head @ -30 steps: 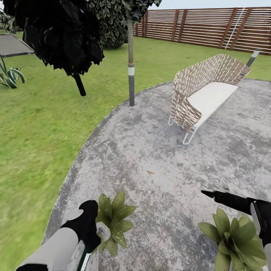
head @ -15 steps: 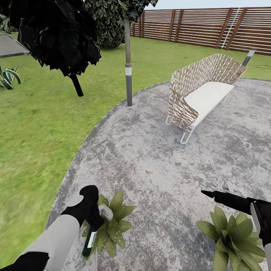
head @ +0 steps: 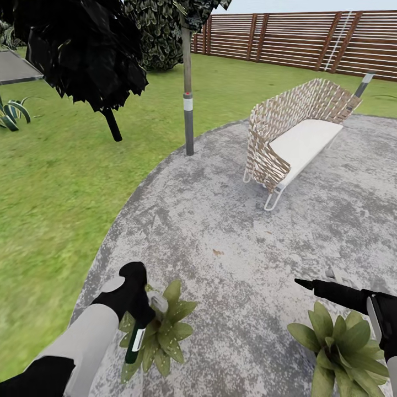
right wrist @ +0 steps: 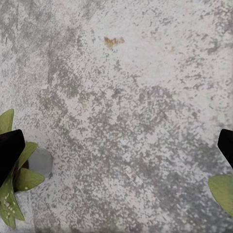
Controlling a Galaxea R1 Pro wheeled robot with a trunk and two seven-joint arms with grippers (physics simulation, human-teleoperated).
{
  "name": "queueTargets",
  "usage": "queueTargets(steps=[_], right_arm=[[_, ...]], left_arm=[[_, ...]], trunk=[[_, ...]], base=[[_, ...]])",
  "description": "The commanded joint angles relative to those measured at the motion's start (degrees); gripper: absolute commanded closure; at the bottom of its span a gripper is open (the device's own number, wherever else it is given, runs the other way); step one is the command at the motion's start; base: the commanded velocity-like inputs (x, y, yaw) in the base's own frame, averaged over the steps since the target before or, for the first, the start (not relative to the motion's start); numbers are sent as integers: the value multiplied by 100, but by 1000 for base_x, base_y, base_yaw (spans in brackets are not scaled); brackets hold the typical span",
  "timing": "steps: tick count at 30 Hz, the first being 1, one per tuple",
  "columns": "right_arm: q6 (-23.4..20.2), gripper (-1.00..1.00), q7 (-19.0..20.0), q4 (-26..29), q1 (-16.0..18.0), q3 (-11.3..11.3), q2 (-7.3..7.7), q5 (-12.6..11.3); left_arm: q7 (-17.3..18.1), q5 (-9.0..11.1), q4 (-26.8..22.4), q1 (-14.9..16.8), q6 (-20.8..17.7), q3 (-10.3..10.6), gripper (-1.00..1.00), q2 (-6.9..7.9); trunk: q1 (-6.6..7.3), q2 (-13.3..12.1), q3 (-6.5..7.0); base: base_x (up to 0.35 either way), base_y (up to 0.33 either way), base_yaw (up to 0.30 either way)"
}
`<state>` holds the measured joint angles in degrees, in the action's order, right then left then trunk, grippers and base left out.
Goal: Pick up the pesticide atomizer in the garden and spray insectifuge to fully cover both potted plants in the garden.
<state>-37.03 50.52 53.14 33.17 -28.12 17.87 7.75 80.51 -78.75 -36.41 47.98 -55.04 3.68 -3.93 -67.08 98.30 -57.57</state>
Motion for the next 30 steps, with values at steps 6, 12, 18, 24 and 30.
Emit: queueTargets(steps=[6,12,18,24,30], right_arm=[[-17,-100,55,4,6,-18,-3,60],[-17,-100,54,6,6,-18,-3,60],[-18,-100,56,5,6,-18,-3,60],[-19,-100,58,5,6,-18,-3,60],[-19,-100,55,7,6,-18,-3,60]], left_arm=[[61,-53,-2,25,-60,121,100,-3],[70,-53,8,27,-60,510,100,5],[70,-53,31,27,-60,537,100,10],[70,-53,43,27,-60,545,100,14],[70,-53,218,27,-60,554,100,15]], trunk=[[0,2,-4],[0,2,-4],[0,2,-4],[0,2,-4],[0,2,-4]], base=[[4,-3,0],[103,-88,0],[12,-8,0],[159,0,0],[32,0,0]])
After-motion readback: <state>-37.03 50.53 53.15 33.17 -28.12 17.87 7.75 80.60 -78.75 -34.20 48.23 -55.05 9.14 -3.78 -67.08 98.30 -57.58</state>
